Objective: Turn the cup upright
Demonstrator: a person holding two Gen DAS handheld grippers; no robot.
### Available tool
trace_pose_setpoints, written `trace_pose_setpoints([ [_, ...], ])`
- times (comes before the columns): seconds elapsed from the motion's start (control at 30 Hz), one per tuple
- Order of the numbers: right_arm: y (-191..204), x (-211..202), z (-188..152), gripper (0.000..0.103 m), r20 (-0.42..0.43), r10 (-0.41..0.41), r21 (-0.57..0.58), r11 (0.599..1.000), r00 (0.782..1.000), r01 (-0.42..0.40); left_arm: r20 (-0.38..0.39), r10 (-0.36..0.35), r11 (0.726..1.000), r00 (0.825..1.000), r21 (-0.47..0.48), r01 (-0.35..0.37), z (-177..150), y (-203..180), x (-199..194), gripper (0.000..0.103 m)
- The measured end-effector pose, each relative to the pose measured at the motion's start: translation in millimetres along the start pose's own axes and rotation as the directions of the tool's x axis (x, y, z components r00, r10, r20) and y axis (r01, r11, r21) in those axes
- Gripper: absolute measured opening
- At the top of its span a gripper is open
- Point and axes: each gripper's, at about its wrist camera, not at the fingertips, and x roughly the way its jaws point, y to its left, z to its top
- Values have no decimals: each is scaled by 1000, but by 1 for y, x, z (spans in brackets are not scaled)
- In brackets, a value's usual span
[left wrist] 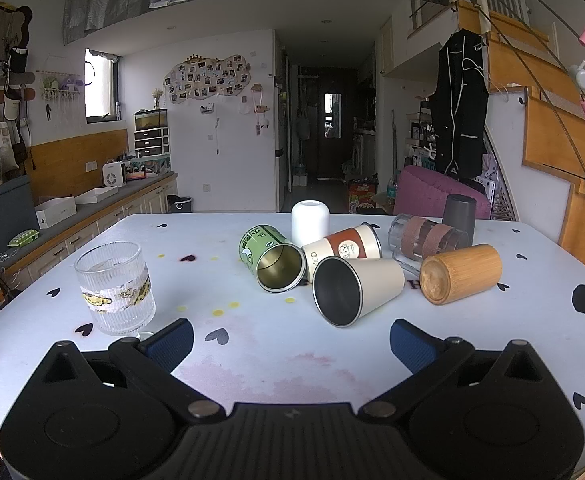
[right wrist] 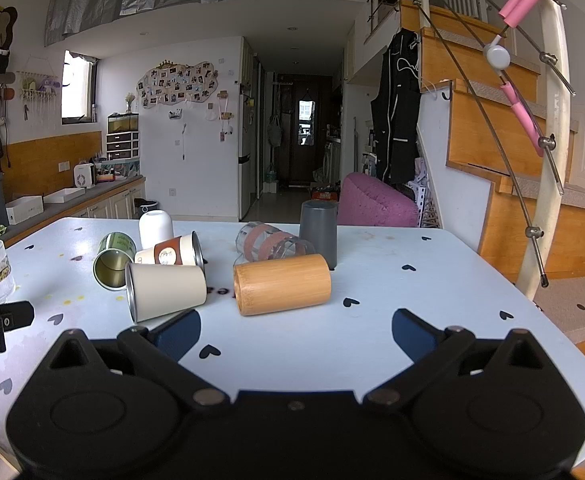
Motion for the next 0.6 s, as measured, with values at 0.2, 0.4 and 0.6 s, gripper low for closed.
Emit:
trace_pose_setpoints([
  [0.2, 0, 0, 0, 103, 0, 0, 0, 1000, 1000, 0, 0, -1, 1000, 1000, 1, 1, 0, 0, 0, 103],
  [0.4, 0, 1, -1, 103, 0, 0, 0, 1000, 1000, 0, -1, -1, 1000, 1000, -1, 1, -1, 0, 4, 103],
  [0.6, 0, 1, -1, 103, -1, 0, 0, 1000, 1000, 0, 1, -2, 1000, 1000, 0, 2, -3, -4, 5, 103],
])
